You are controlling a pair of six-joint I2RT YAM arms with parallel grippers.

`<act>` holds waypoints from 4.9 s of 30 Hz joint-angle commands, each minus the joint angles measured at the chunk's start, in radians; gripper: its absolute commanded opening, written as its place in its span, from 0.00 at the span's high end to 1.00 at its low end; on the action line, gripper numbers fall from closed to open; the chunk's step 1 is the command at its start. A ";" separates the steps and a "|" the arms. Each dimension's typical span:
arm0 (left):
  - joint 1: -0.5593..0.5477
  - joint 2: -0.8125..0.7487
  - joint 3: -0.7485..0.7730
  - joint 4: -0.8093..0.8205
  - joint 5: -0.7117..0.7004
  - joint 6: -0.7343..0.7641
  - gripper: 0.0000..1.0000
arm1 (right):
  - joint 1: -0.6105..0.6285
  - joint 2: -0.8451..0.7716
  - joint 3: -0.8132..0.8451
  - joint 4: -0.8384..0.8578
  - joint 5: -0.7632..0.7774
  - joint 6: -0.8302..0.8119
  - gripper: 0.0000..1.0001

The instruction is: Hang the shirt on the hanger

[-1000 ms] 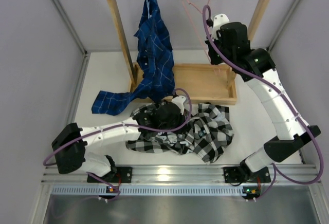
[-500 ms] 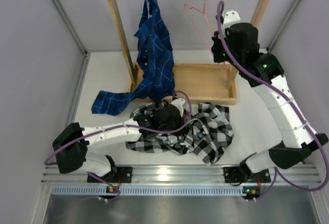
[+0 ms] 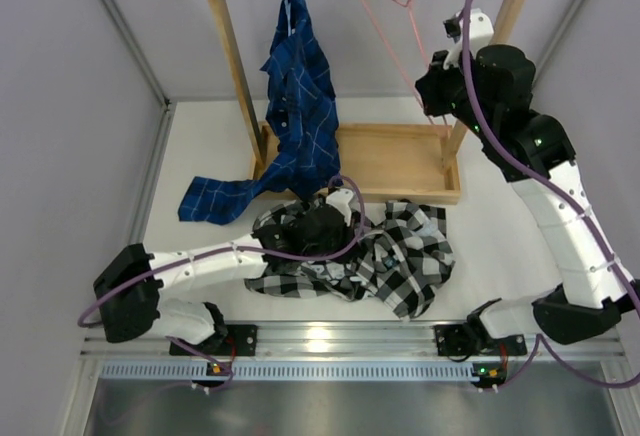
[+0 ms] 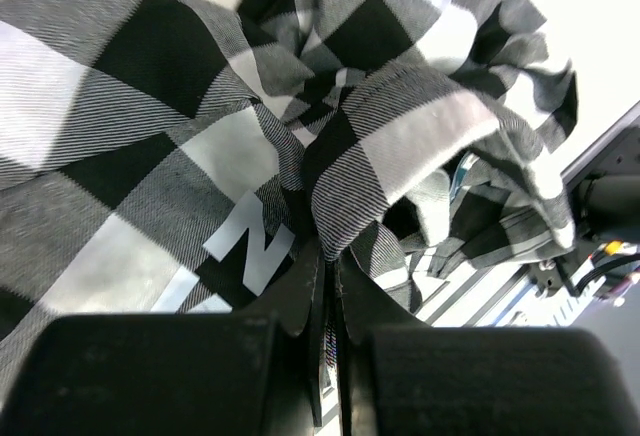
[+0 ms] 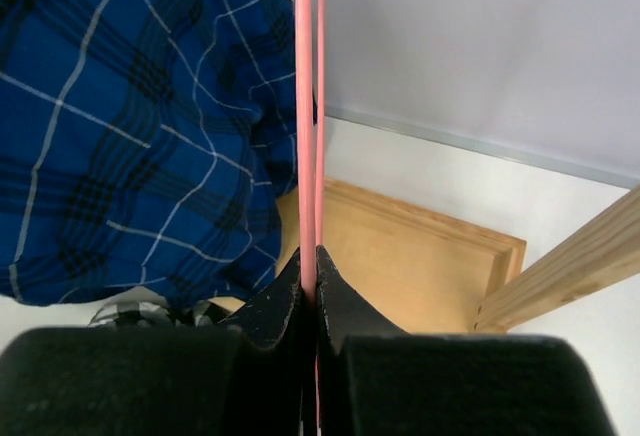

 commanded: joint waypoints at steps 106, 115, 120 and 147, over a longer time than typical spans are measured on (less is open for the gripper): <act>-0.396 -0.227 0.448 -0.216 -0.185 0.325 1.00 | -0.063 -1.214 -1.097 0.075 -0.970 0.337 1.00; -0.588 -0.271 0.487 -0.067 -0.527 0.301 1.00 | -0.063 -1.165 -0.973 0.152 -0.820 0.303 1.00; -0.591 -0.353 0.438 0.077 -0.608 0.373 1.00 | -0.062 -1.129 -0.877 0.184 -0.780 0.299 1.00; -0.583 -0.256 0.418 -0.107 -0.806 0.500 1.00 | -0.063 -1.037 -1.216 0.493 -1.127 0.369 1.00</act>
